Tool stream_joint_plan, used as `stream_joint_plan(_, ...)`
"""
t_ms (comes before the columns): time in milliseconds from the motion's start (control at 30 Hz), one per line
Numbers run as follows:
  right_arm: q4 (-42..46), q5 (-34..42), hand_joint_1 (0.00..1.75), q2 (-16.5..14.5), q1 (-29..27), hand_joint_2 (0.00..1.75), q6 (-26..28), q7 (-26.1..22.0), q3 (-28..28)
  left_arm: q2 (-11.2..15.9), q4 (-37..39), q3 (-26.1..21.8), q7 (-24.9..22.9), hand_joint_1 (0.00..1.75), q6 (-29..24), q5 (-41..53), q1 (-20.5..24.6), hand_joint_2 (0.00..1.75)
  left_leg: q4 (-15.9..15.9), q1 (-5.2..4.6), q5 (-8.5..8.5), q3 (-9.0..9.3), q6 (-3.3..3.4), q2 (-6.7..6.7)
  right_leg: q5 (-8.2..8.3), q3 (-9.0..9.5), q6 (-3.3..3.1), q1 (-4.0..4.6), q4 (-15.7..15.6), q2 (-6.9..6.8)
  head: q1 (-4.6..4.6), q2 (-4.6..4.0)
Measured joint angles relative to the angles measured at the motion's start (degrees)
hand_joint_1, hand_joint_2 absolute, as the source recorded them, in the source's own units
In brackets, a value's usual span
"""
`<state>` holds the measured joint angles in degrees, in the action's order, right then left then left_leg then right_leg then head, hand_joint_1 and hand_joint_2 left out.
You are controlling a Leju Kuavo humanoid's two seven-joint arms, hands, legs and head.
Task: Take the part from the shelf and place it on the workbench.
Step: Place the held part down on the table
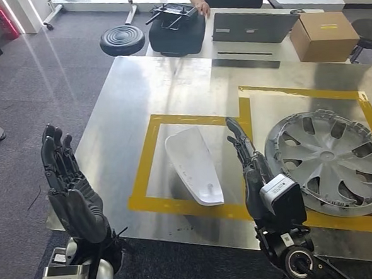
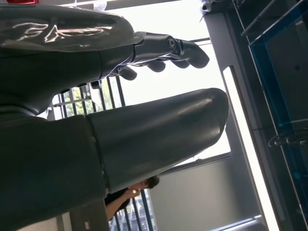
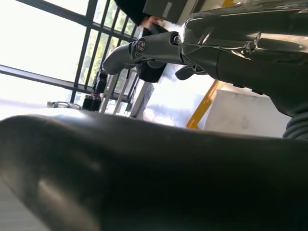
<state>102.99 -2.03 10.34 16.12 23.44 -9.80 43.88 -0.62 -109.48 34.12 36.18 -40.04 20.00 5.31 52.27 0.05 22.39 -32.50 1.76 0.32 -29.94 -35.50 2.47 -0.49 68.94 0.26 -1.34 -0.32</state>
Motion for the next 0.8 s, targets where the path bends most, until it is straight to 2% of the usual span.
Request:
stream_joint_plan(33,-0.02,0.06,0.00,0.00,0.10,0.00,-0.13,-0.10,0.00,0.00,0.00,0.00,0.02,0.00,0.00,0.02,-0.01,0.00,0.12,-0.03,-0.40,-0.47,-0.15,-0.01,1.37,3.09,-0.27,0.03,-4.07,0.03,-0.25,0.01)
stream_joint_plan(67,-0.02,0.09,0.00,0.00,0.29,0.00,-0.26,-0.19,0.01,-0.01,-0.01,-0.01,0.02,0.00,0.00,0.04,-0.01,0.00,0.28,-0.16,-0.74,-0.85,-0.36,-0.03,2.02,6.46,-0.58,0.13,-8.84,0.06,-0.46,0.00)
stream_joint_plan(100,-0.02,0.13,0.00,0.00,0.52,0.00,-0.38,-0.29,0.02,-0.01,-0.01,-0.01,0.02,0.00,0.00,0.08,0.00,0.00,0.42,-0.27,-1.11,-1.11,-0.62,-0.02,2.06,9.06,-0.91,0.24,-12.87,0.10,-0.57,0.00)
stream_joint_plan(133,-0.02,0.27,0.00,0.00,0.75,0.00,-0.48,-0.38,0.03,-0.01,-0.02,-0.02,-0.02,0.00,0.00,0.14,0.01,0.00,0.55,-0.37,-1.50,-1.34,-0.89,0.00,1.74,10.60,-1.17,0.37,-15.53,0.13,-0.54,0.00)
stream_joint_plan(167,-0.03,0.47,0.00,0.00,0.91,0.00,-0.51,-0.45,0.05,0.00,-0.03,-0.02,-0.12,0.00,0.00,0.21,0.00,0.00,0.61,-0.45,-1.92,-1.54,-1.18,0.00,1.52,11.22,-1.40,0.50,-16.71,0.13,-0.46,0.00)
stream_joint_plan(233,-0.11,0.83,0.00,0.01,0.97,0.00,-0.47,-0.50,0.10,0.04,-0.04,-0.02,-0.33,0.00,0.00,0.37,-0.05,0.00,0.68,-0.57,-2.52,-1.99,-1.74,-0.03,1.99,10.50,-1.94,0.31,-17.02,0.03,-0.19,0.00)
stream_joint_plan(300,-0.21,0.88,0.00,0.02,1.14,0.00,-0.39,-0.50,0.21,0.13,-0.04,-0.04,-0.50,0.00,0.00,0.41,-0.08,0.00,2.13,-0.62,-0.48,-3.35,-2.27,-0.15,3.07,9.28,-2.76,0.00,-17.16,-0.26,0.14,0.00)
stream_joint_plan(333,-0.23,0.86,0.00,0.02,1.24,0.00,-0.31,-0.50,0.27,0.17,-0.04,-0.05,-0.55,0.00,0.00,0.40,-0.09,0.00,5.26,-0.52,2.41,-4.85,-2.50,-0.18,3.77,8.53,-3.04,-0.01,-17.15,-0.37,0.48,-0.01)
stream_joint_plan(367,-0.27,0.85,0.00,0.02,1.32,0.00,-0.22,-0.51,0.32,0.22,-0.04,-0.07,-0.60,0.00,-0.01,0.36,-0.08,0.00,9.49,-0.40,5.72,-6.56,-2.75,-0.21,4.56,7.49,-3.30,-0.02,-17.13,-0.49,0.87,-0.01)
stream_joint_plan(400,-0.32,0.85,0.00,0.02,1.31,0.00,-0.14,-0.51,0.33,0.27,-0.04,-0.07,-0.60,0.00,-0.02,0.30,-0.08,0.00,14.05,-0.31,8.34,-8.00,-2.92,-0.21,5.23,6.63,-3.34,-0.01,-17.09,-0.55,1.21,-0.01)
stream_joint_plan(433,-0.39,0.85,0.00,0.02,1.30,0.00,-0.03,-0.51,0.34,0.32,-0.04,-0.07,-0.60,0.00,-0.03,0.21,-0.09,0.00,18.75,-0.20,10.47,-9.28,-3.08,-0.21,5.98,5.62,-3.35,0.00,-17.04,-0.61,1.57,-0.01)
stream_joint_plan(467,-0.47,0.84,0.00,0.02,1.29,0.00,0.03,-0.52,0.35,0.36,-0.04,-0.07,-0.59,0.00,-0.04,0.10,-0.09,0.00,20.86,-0.10,10.46,-9.31,-3.16,-0.21,6.53,4.87,-3.31,-0.01,-16.98,-0.69,1.80,-0.01)
stream_joint_plan(500,-0.52,0.84,0.00,0.02,1.28,0.00,0.10,-0.54,0.36,0.40,-0.04,-0.07,-0.58,0.00,-0.04,0.01,-0.08,0.00,20.93,0.00,9.32,-8.33,-3.18,-0.20,7.04,4.16,-3.23,-0.01,-16.90,-0.73,2.03,-0.01)
stream_joint_plan(533,-0.54,0.83,0.00,0.02,1.28,0.00,0.17,-0.56,0.36,0.44,-0.04,-0.08,-0.57,0.00,-0.04,-0.07,-0.05,0.00,18.69,0.10,7.50,-6.16,-3.14,-0.20,7.52,3.47,-3.11,-0.02,-16.79,-0.76,2.25,-0.01)
stream_joint_plan(567,-0.55,0.82,0.00,0.02,1.29,0.00,0.25,-0.58,0.36,0.47,-0.04,-0.08,-0.56,0.00,-0.04,-0.11,0.02,0.00,14.66,0.20,5.89,-3.04,-3.05,-0.20,7.95,2.94,-2.93,-0.03,-16.61,-0.74,2.46,0.00)
stream_joint_plan(600,-0.54,0.80,0.00,0.02,1.30,0.00,0.31,-0.61,0.35,0.49,-0.05,-0.08,-0.56,0.00,-0.04,-0.13,0.13,0.00,9.78,0.25,4.99,0.62,-2.93,-0.21,8.30,2.45,-2.71,0.06,-16.36,-0.69,2.67,0.00)
stream_joint_plan(633,-0.54,0.77,0.00,0.02,1.31,0.00,0.35,-0.66,0.34,0.49,-0.06,-0.08,-0.56,0.00,-0.04,-0.13,0.28,0.00,5.21,0.24,4.88,3.68,-2.71,-0.25,8.63,2.05,-2.43,0.15,-16.06,-0.65,2.81,0.00)
stream_joint_plan(667,-0.53,0.74,0.00,0.02,1.31,0.00,0.38,-0.70,0.33,0.48,-0.07,-0.07,-0.56,0.00,-0.04,-0.12,0.41,0.00,2.16,0.17,5.19,5.61,-2.47,-0.30,8.98,1.79,-2.12,0.22,-15.83,-0.62,2.79,0.01)
stream_joint_plan(700,-0.52,0.72,0.00,0.02,1.32,0.00,0.39,-0.75,0.33,0.49,-0.08,-0.07,-0.56,0.00,-0.04,-0.10,0.50,0.00,0.59,0.05,5.47,6.46,-2.18,-0.34,9.37,1.53,-1.79,0.25,-15.69,-0.62,2.68,0.00)
stream_joint_plan(733,-0.53,0.70,0.00,0.02,1.30,0.00,0.39,-0.79,0.33,0.50,-0.09,-0.07,-0.56,0.00,-0.04,-0.08,0.55,0.00,0.08,0.00,5.41,6.29,-1.73,-0.35,9.80,1.31,-1.41,0.21,-15.62,-0.62,2.50,0.00)
stream_joint_plan(767,-0.54,0.69,0.00,0.02,1.25,0.00,0.39,-0.82,0.33,0.51,-0.09,-0.07,-0.57,0.00,-0.04,-0.04,0.57,0.00,0.15,0.01,5.01,5.88,-1.26,-0.25,9.71,1.05,-1.07,0.08,-15.40,-0.57,2.35,-0.01)
stream_joint_plan(800,-0.54,0.68,0.00,0.02,1.22,0.00,0.38,-0.82,0.32,0.51,-0.09,-0.07,-0.61,0.00,-0.03,0.00,0.61,0.00,0.14,0.06,4.55,5.42,-0.71,-0.14,8.63,0.53,-0.76,-0.01,-14.51,-0.53,2.20,-0.01)
